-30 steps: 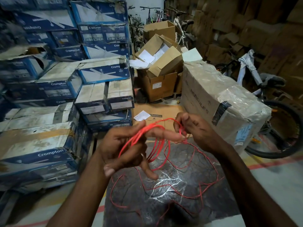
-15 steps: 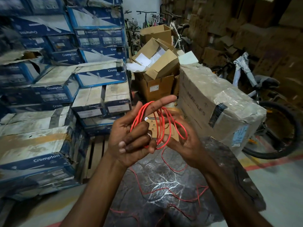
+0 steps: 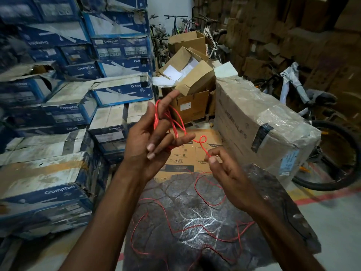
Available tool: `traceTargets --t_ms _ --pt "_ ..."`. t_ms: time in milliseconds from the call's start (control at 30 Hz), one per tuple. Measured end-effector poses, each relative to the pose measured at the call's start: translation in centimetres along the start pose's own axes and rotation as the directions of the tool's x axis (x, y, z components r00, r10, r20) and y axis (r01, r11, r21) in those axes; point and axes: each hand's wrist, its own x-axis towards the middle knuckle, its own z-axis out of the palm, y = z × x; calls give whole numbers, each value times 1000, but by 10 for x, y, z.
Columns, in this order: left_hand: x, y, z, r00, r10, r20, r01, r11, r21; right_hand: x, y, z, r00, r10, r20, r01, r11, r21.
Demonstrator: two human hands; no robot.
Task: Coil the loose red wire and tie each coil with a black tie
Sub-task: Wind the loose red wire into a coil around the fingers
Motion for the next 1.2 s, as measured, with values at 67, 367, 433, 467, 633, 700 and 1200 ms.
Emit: traceTargets --t_ms 67,367,433,467,633,700,1200 --pt "3 -3 3 996 18 -86 -6 991 132 -4 -4 -5 997 -80 8 80 989 -128" --pt "21 -21 4 938 105 -331 2 952 307 -17 -20 -20 974 -156 165 191 957 -219" --pt "22 -25 5 918 157 -365 47 870 490 -18 -22 -27 975 -179 133 207 950 -233" --pt "21 -27 5 914 202 -351 62 787 613 -19 -23 -31 973 -192 127 218 945 -243" --pt "15 -40 -15 907 369 -202 213 10 977 -18 -45 -50 948 -313 61 317 907 -278" --pt "9 -45 -20 940 271 -205 226 -48 973 -13 -54 -59 939 -345 -9 326 896 -303" --pt "-37 -43 39 871 -415 261 397 910 121 60 -34 -70 806 -306 -507 219 949 -225"
